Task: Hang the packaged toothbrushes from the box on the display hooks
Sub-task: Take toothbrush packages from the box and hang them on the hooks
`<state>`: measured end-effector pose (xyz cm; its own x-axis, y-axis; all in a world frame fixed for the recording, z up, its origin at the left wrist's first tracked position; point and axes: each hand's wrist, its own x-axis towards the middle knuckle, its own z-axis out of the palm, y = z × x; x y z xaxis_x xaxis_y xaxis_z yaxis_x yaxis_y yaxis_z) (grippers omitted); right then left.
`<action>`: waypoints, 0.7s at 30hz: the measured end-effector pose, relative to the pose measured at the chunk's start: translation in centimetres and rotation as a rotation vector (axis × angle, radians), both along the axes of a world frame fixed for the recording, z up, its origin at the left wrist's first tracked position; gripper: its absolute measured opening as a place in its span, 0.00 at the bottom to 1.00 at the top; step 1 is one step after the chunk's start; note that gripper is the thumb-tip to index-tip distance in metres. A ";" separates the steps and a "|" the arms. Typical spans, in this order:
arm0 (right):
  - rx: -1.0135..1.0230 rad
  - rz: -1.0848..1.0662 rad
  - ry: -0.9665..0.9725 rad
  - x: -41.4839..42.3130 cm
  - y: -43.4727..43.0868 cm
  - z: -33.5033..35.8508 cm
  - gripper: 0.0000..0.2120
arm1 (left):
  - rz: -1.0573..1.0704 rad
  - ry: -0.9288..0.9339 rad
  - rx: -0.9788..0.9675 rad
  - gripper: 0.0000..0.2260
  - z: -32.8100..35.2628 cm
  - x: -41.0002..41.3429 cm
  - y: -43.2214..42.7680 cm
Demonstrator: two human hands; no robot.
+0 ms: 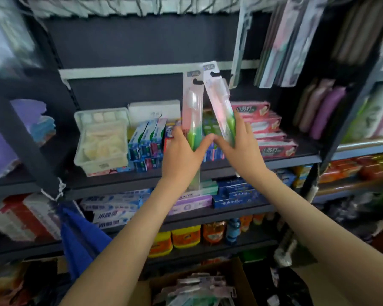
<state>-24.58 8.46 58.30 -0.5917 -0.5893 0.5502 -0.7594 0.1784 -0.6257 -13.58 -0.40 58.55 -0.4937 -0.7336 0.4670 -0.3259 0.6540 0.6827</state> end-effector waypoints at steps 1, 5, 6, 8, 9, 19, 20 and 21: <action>-0.031 -0.011 0.015 -0.9 0.2 1.0 0.37 | -0.006 0.021 0.002 0.32 0.8 -0.9 0.2; -0.153 -0.021 0.030 -5.3 1.5 4.4 0.29 | -0.006 0.125 0.006 0.23 3.8 -4.8 0.7; -0.154 -0.015 0.031 -6.5 2.0 5.2 0.28 | -0.005 0.145 -0.001 0.22 4.5 -5.8 0.9; -0.138 -0.003 0.062 -9.0 2.9 6.5 0.26 | 0.001 0.158 -0.012 0.21 5.7 -7.8 1.1; -0.122 0.000 0.085 -10.3 3.3 7.1 0.25 | 0.009 0.153 -0.005 0.21 6.2 -8.8 1.2; 0.149 0.030 0.150 -21.1 3.1 9.2 0.28 | -0.019 0.132 0.318 0.13 8.9 -16.0 -1.1; 0.153 0.025 0.145 -21.6 2.8 9.3 0.30 | -0.005 0.132 0.300 0.13 9.1 -16.2 -1.4; 0.155 0.020 0.149 -22.0 2.4 9.3 0.31 | 0.014 0.133 0.275 0.14 9.2 -16.4 -1.7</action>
<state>-46.57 10.86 67.64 -0.4979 -0.6845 0.5325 -0.8458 0.2479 -0.4723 -29.95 -2.11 67.76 -0.4304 -0.8479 0.3097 -0.2299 0.4347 0.8707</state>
